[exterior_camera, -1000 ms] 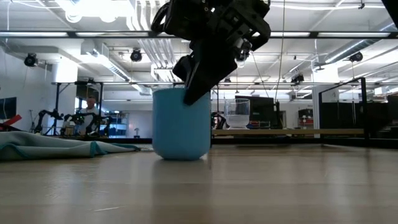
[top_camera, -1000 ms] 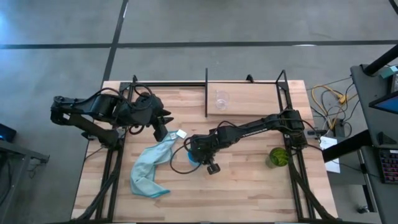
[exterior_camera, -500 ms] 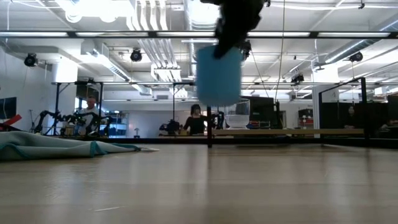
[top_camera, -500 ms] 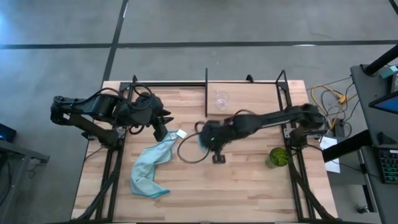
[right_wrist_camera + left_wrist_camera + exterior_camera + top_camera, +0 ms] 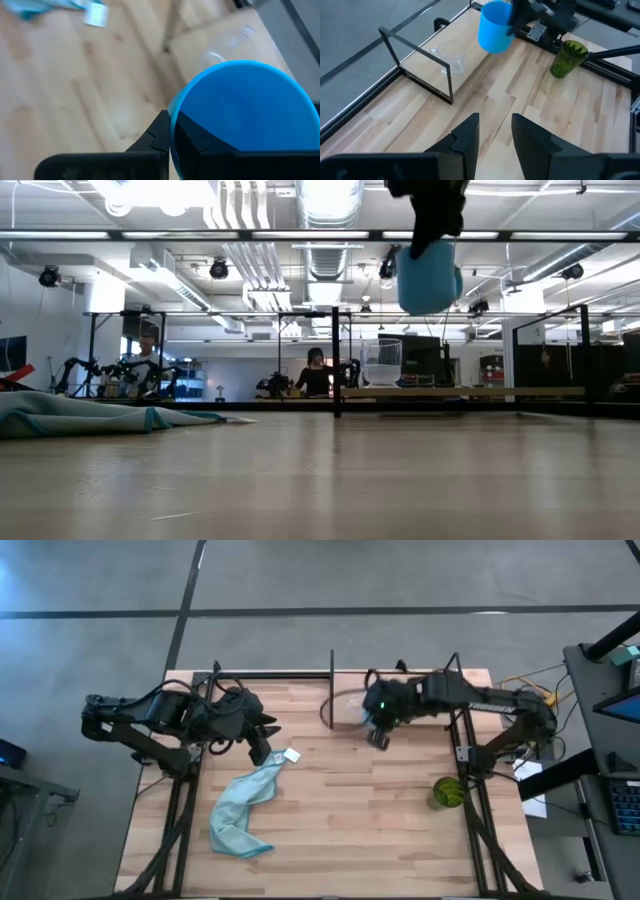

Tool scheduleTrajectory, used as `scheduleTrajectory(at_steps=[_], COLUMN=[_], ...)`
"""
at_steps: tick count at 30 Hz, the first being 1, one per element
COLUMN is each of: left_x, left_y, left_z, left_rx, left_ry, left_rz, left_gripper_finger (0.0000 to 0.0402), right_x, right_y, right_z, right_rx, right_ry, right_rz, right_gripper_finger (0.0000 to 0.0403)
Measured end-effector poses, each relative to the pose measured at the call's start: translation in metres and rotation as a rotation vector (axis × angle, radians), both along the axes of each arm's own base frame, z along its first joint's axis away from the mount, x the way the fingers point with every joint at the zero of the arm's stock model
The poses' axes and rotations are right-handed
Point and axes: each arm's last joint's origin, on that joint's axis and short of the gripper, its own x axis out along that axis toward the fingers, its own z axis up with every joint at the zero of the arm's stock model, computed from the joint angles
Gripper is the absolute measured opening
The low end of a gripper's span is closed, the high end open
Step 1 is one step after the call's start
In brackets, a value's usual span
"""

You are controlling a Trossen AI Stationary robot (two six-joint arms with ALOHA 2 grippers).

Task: Stack small to large cups/mugs on shelf
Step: Put the blue mug on the shelf

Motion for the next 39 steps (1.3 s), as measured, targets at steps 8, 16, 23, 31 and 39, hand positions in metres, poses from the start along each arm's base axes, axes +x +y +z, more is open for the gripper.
scheduleTrajectory(at_steps=[8,16,23,31,39], left_x=[0.0,0.0,0.0,0.0,0.0], left_y=[0.0,0.0,0.0,0.0,0.0], left_z=[0.0,0.0,0.0,0.0,0.0], left_rx=[0.0,0.002,0.003,0.004,0.003], left_ry=[0.0,-0.001,-0.001,-0.001,-0.001], left_rz=[0.001,0.002,0.002,0.002,0.001], left_gripper_finger=[0.01,0.01,0.01,0.01,0.01], right_x=[-0.012,-0.014,-0.002,0.001,0.001], right_y=[-0.06,-0.11,-0.122,-0.124,-0.124], right_z=[-0.013,-0.04,-0.07,-0.081,-0.081], right_rx=[-0.015,0.126,0.157,0.167,0.164], right_ry=[0.084,0.12,0.177,0.177,0.172], right_rz=[-0.145,-0.218,-0.208,-0.23,-0.229], right_gripper_finger=[0.0009,0.0009,0.0009,0.0009,0.0017])
